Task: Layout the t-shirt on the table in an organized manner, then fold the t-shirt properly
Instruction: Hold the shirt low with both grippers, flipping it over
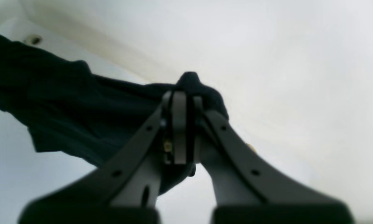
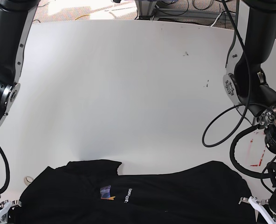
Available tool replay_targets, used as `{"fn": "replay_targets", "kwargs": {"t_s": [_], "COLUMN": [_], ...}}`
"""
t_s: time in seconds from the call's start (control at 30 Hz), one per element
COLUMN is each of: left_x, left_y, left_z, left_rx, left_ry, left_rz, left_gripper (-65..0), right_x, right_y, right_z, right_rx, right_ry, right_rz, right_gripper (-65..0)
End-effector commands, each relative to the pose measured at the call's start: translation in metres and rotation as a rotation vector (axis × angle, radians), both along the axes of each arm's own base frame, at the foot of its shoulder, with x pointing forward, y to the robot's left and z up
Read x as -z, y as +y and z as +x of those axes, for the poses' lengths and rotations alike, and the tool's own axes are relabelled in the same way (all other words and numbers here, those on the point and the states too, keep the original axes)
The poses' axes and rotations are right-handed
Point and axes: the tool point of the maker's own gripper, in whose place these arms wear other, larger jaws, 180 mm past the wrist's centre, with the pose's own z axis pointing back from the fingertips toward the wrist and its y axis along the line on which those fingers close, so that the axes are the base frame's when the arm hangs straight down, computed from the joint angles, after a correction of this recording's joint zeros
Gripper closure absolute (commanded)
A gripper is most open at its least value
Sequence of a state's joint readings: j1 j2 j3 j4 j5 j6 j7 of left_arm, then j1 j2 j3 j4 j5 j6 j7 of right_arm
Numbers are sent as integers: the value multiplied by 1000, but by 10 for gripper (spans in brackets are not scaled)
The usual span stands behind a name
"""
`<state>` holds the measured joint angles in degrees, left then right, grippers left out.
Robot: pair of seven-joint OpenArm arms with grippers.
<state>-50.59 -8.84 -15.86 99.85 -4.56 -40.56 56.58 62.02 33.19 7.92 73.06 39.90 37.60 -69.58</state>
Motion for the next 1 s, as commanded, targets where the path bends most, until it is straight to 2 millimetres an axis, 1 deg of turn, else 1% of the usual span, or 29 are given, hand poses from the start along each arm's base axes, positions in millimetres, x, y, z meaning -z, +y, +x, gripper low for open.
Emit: {"fn": "replay_targets", "kwargs": {"t_s": [0.0, 0.13, 0.27, 0.33, 0.4, 0.47, 0.53, 0.7, 0.8, 0.9, 0.97], "left_x": [-22, -12, -15, -16, -10, -6, -6, -6, 2, 7, 6], "left_y": [-4, -1, -6, -11, -13, -14, -14, -10, -4, 6, 8], "left_z": [0, 9, 11, 12, 13, 14, 14, 14, 15, 13, 12], "left_rx": [28, 17, 38, 48, 45, 44, 44, 27, 14, -4, -7], "left_ry": [-78, -48, -86, -95, -85, -77, -83, -91, -72, -58, -58], "left_rz": [-10, -14, -7, 12, 25, 34, 37, 53, 57, 75, 78], "left_gripper": [-3, -3, -3, -3, -3, -3, -3, -3, -3, -1, -1], "right_x": [-36, -34, -34, -39, -42, -50, -57, -70, -72, -73, -70], "right_y": [-6, -8, -13, -15, -19, -22, -26, -38, -44, -56, -57], "right_z": [1, 8, 13, 15, 15, 15, 15, 20, 22, 18, 18], "right_rx": [24, 55, 92, 103, 121, 136, 151, 174, 173, 193, 192], "right_ry": [-113, -132, -148, -160, -164, -183, -196, -194, -180, -170, -160], "right_rz": [-36, -108, -170, -188, -206, -218, -231, -201, -199, -199, -214], "right_gripper": [0, 0, 0, 0, 0, 0, 0, 0, 0, 0, 0]}}
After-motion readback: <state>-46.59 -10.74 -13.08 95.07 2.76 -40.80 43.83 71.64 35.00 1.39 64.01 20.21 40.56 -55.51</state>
